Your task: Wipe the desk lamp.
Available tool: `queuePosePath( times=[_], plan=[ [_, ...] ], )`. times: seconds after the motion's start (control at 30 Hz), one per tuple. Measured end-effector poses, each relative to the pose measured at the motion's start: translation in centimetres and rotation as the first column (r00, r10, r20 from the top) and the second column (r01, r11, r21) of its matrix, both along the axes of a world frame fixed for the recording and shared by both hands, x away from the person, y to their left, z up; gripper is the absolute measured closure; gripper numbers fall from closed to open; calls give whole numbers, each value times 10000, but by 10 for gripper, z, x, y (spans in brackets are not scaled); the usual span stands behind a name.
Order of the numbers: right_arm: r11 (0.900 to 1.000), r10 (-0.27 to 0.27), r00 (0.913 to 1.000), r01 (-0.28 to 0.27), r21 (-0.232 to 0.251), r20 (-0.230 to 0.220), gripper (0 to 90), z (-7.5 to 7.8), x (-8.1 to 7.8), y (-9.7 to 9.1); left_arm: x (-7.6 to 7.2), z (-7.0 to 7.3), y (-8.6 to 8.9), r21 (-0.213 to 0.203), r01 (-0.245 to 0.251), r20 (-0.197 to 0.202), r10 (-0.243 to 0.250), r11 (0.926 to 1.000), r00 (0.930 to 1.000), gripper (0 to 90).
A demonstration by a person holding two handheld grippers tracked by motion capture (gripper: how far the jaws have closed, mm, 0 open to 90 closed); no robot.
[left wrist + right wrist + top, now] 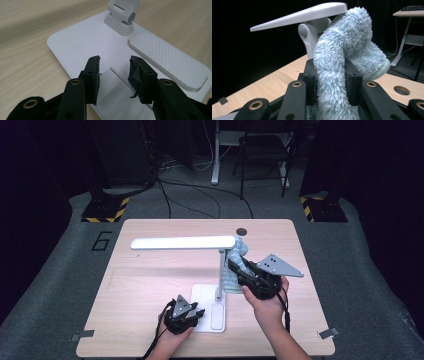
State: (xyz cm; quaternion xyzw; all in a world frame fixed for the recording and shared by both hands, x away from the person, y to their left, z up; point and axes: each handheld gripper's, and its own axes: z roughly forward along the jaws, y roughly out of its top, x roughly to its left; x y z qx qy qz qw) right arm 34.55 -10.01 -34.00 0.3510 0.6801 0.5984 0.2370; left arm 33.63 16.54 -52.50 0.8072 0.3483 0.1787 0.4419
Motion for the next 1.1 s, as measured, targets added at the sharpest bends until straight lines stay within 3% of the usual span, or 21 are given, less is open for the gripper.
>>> queuePosePath(
  times=[0.13,0.27,0.37,0.4,0.43,0.5,0.63,0.67,0.73,0.77,0.8,0.87,0.93,0.97,1.1],
  plan=[
    [9996,-285,9996,285,61,-10,686,-5,0,-11,0,0,0,-6,33,-31,-33,10000,10000,598],
    [9971,-741,9971,738,-172,-176,684,-18,2,-23,1,0,0,3,41,-4,-41,10000,10000,598],
    [9861,-1453,9888,1421,-857,-330,683,-40,8,-35,1,0,0,-19,33,11,-33,10000,10000,598],
    [9861,-1453,9888,1421,-857,-330,683,-40,8,-35,1,0,0,-5,39,-6,-40,10000,10000,598],
    [9802,-1757,9824,1685,-1043,-642,682,-53,12,-41,1,0,0,-6,41,-17,-41,10000,10000,597],
    [9770,-1879,9798,1793,-1156,-691,681,-59,14,-44,1,0,0,-14,40,-21,-40,10000,10000,597],
    [9559,-2577,9568,2322,-1800,-1346,679,-93,21,-60,1,0,0,-12,42,-22,-42,10000,10000,598],
    [9559,-2577,9568,2322,-1800,-1346,679,-93,21,-60,1,0,0,-10,39,-21,-39,10000,10000,598],
    [9467,-2774,9490,2435,-2110,-1495,676,-104,22,-64,1,0,0,-45,51,5,-51,10000,10000,599],
    [9402,-2962,9398,2554,-2253,-1707,671,-114,22,-68,-1,0,-1,-152,68,-182,-70,9999,9998,598],
    [9402,-2962,9398,2554,-2253,-1707,671,-114,22,-68,-1,0,-1,-152,68,-182,-70,9999,9998,597],
    [9335,-3111,9316,2624,-2444,-1881,657,-126,24,-73,0,0,0,-13,218,-44,-219,9998,9998,572],
    [9324,-3157,9281,2649,-2459,-1975,651,-129,24,-73,-1,0,-1,12,177,-33,-177,9998,9998,482],
    [9295,-3205,9248,2653,-2561,-2051,642,-132,25,-74,0,0,-1,-7,59,-76,-59,10000,10000,482],
    [9301,-3230,9178,2627,-2567,-2310,592,-140,25,-77,3,0,3,64,-9,-59,9,10000,10000,413]
  ],
)
